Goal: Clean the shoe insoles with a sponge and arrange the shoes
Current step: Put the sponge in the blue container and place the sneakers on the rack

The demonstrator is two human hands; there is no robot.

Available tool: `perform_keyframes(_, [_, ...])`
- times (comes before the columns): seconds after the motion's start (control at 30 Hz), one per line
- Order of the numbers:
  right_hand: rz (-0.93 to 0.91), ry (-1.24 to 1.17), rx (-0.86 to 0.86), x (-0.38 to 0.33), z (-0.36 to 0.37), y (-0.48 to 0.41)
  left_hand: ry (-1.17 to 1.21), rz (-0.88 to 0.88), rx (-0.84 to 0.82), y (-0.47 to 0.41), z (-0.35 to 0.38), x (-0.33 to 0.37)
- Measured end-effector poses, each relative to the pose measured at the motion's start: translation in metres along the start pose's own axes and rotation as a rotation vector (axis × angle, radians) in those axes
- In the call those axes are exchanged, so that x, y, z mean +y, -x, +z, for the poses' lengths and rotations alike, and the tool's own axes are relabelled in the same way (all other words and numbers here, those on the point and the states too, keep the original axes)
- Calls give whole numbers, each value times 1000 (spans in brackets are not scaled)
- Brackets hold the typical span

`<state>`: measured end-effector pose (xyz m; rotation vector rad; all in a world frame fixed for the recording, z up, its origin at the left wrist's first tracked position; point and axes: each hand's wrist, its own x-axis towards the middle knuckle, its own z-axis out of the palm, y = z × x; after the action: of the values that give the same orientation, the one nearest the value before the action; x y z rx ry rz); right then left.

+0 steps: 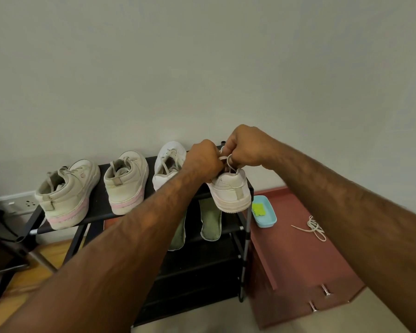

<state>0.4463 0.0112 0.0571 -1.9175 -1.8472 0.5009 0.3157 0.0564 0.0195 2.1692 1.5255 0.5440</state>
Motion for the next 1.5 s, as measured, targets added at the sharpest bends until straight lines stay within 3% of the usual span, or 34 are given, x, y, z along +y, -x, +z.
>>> perform_keyframes(0.17, [-74,257,-26,0,11,-1,258,-52,-97,11,-6,-7])
perform_keyframes(0.3, [-42,300,-26,4,27,-12,450,-113,-105,24,-18,-14])
perform_keyframes(0.43, [-7,292,54,5,38,-20,658,-149,-226,37,-30,-19])
perform_keyframes(0.57, [27,277,73,5,40,-20,548,-165,-323,46,-26,-22])
perform_keyframes(0.7, [30,293,-105,4,33,-20,560,-148,-145,36,-19,-24])
perform_keyframes(0.97, [44,156,-317,-6,11,-8,377,-76,15,28,-8,1])
perform_keyframes(1.27, [96,-278,-229,9,-11,-2,212,-229,20,20,4,-3])
perform_keyframes(1.4, [72,-239,-124,13,-4,1,261,-363,25,19,9,0])
perform_keyframes(1.5, [100,-117,-5,13,15,-5,288,-469,-88,22,9,3])
